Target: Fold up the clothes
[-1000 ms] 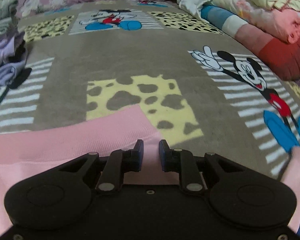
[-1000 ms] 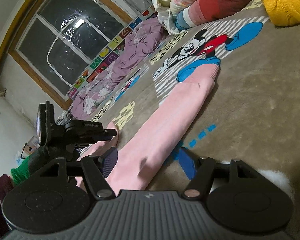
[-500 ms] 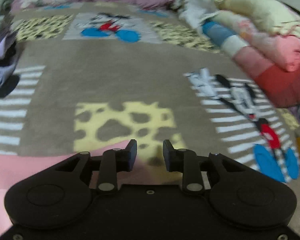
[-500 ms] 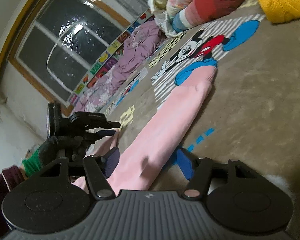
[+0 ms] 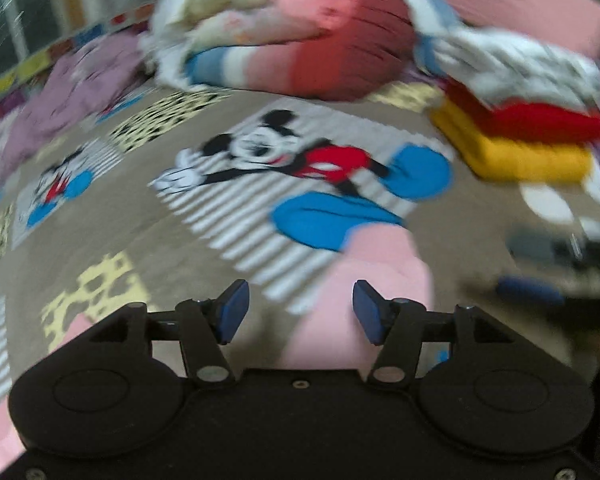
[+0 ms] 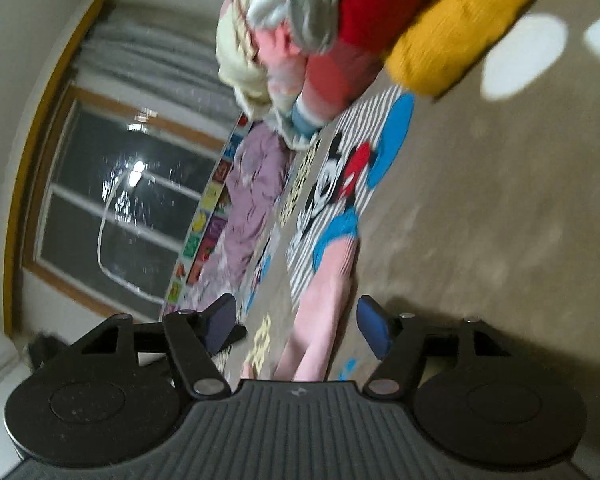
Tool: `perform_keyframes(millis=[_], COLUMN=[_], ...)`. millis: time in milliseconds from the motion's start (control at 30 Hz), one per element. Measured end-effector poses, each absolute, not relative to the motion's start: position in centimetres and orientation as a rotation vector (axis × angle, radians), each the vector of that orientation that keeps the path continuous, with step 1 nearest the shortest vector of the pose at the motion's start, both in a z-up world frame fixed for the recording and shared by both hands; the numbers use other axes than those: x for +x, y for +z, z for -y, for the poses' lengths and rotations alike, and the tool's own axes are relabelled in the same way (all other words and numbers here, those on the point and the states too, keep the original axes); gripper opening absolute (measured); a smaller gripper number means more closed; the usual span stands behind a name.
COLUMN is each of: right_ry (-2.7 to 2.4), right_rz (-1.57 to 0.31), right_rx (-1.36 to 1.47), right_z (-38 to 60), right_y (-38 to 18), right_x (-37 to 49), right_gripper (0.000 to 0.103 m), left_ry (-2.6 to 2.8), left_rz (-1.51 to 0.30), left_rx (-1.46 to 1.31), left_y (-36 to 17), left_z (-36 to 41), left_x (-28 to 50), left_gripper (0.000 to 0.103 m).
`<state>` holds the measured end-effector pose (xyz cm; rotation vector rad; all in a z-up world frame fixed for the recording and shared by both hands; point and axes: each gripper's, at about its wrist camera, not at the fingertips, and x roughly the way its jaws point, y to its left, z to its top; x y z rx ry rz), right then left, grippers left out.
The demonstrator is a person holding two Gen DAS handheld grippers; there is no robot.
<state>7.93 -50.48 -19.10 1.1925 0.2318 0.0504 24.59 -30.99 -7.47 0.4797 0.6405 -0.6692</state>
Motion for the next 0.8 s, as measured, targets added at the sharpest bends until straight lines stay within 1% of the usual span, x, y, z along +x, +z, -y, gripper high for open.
perform_keyframes(millis=[167, 333, 567, 667, 733, 767, 800], right_ry=[-0.006, -0.065, -0.118, -0.134, -0.143, -0.147, -0.153], right_rz=[-0.171, -0.135, -0.102, -0.086, -0.074, -0.069, -0.062], right_rx=[1.240, 1.260, 1.293, 1.306, 1.307, 1.308, 1.310], right_z=[52.9, 53.8, 54.4, 54.7, 54.9, 55.0, 55.1], right_y=[-19.3, -19.7, -20.2, -20.4, -20.4, -20.5, -20.6], right_x=[6.8, 6.6, 7.2, 7.1, 7.2, 7.1, 7.1], right_gripper=[0.070, 0.070, 0.070, 0.070, 0.070, 0.070, 0.070], left_ry=[-0.671, -0.617, -0.498, -0.443, -0.420, -0.408, -0.397], left_rz=[-0.616, -0.573, -0.514, -0.495, -0.485, -0.485, -0.484], left_rx=[0.606, 0.714, 0.837, 0.884, 0.906, 0.915, 0.923], left_y=[-9.8, -11.7, -13.6, -14.5, -15.0, -15.1, -15.3], left_z=[34.1, 36.9, 39.8, 41.1, 41.9, 42.2, 42.6], left_x=[21.2, 19.4, 20.0, 20.5, 21.0, 21.2, 21.4], left_gripper=[0.059, 0.059, 0.058, 0.054, 0.044, 0.040, 0.034])
